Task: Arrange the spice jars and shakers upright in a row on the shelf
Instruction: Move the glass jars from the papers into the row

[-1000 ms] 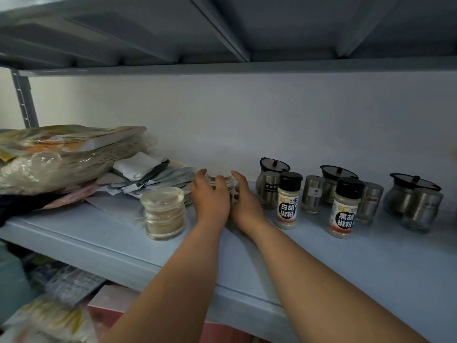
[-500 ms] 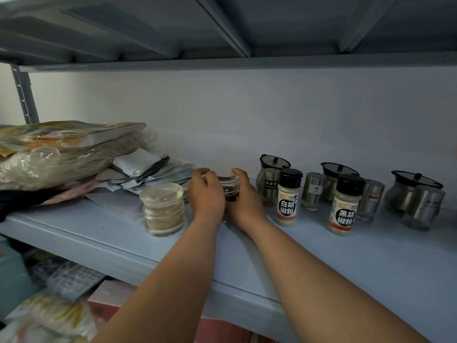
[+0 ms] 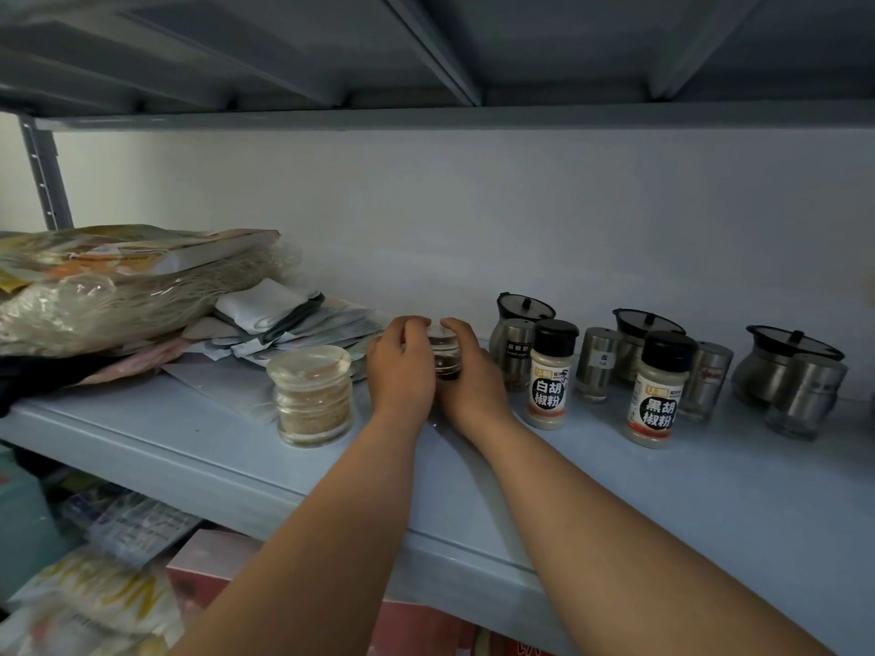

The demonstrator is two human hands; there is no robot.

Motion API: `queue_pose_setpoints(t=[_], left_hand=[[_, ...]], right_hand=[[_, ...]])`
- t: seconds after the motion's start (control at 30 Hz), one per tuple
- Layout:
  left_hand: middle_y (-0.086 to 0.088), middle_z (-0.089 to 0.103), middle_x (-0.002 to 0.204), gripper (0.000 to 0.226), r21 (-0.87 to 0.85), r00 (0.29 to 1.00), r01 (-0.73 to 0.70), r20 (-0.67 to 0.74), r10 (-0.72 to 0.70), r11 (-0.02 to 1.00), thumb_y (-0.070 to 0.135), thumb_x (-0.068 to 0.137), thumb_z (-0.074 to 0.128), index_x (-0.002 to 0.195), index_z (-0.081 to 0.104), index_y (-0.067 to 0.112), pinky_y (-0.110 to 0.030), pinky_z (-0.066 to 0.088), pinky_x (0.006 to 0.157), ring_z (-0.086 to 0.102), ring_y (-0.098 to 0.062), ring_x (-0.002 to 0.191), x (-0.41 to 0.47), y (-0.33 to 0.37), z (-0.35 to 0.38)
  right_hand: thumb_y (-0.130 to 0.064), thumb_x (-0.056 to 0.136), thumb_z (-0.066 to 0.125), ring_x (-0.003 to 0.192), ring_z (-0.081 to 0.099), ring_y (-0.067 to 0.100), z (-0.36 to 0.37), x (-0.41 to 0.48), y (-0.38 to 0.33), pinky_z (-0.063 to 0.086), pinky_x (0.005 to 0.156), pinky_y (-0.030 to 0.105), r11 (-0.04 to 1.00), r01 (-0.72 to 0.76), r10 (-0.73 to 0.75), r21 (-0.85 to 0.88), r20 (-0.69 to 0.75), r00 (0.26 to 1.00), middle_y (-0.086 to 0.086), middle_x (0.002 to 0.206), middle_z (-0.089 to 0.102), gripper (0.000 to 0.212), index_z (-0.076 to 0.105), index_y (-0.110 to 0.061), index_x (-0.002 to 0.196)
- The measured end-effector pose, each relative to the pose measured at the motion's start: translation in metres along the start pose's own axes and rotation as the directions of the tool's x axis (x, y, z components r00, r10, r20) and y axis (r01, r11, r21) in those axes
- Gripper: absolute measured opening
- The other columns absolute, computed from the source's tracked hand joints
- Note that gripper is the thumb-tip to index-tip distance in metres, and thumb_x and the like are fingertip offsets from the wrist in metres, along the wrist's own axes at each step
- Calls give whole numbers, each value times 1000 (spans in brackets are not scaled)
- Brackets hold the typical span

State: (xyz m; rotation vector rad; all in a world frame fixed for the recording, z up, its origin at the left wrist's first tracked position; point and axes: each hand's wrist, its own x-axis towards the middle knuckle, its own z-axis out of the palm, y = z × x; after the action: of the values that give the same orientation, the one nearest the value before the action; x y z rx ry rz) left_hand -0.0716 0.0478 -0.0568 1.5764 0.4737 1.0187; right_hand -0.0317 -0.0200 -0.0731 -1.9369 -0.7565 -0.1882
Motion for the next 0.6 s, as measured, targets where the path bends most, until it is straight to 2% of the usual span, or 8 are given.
queue_pose_setpoints(t=[0.13,0.3,0.43,0.6], left_hand=[[-8,61,112,39,-39,1000,-15,15,15,999,37,78,38,101,68,28,-43,51,91,60,-20,97,-5,3,-1],[-8,60,113,33,-84,998,-52,29,54,995,32,78,41,99,66,28,-38,50,91,59,-19,99,-11,7,-4],[-4,64,107,29,-97,995,-80,43,85,992,25,79,42,96,65,28,-34,49,88,59,-20,101,-14,7,-5],[7,64,88,22,-196,998,-56,21,61,979,12,85,47,93,65,22,-31,49,80,60,-17,92,-20,12,-5]], right_hand=[[-25,81,66,112,58,22,-4,-7,-3,36,78,19,1000,4,-4,7,-24,1000,8,121,60,66,35,-35,138],[-27,78,69,112,58,20,-11,-16,-10,41,84,21,998,-11,13,58,-34,999,6,121,60,68,37,-37,137],[-27,77,69,110,59,20,-18,-24,-18,43,85,23,999,-18,19,31,-39,999,6,120,61,67,39,-37,136],[-32,75,70,110,60,22,-25,-33,-25,48,89,30,999,-3,1,-45,-45,999,4,119,63,66,40,-37,135]])
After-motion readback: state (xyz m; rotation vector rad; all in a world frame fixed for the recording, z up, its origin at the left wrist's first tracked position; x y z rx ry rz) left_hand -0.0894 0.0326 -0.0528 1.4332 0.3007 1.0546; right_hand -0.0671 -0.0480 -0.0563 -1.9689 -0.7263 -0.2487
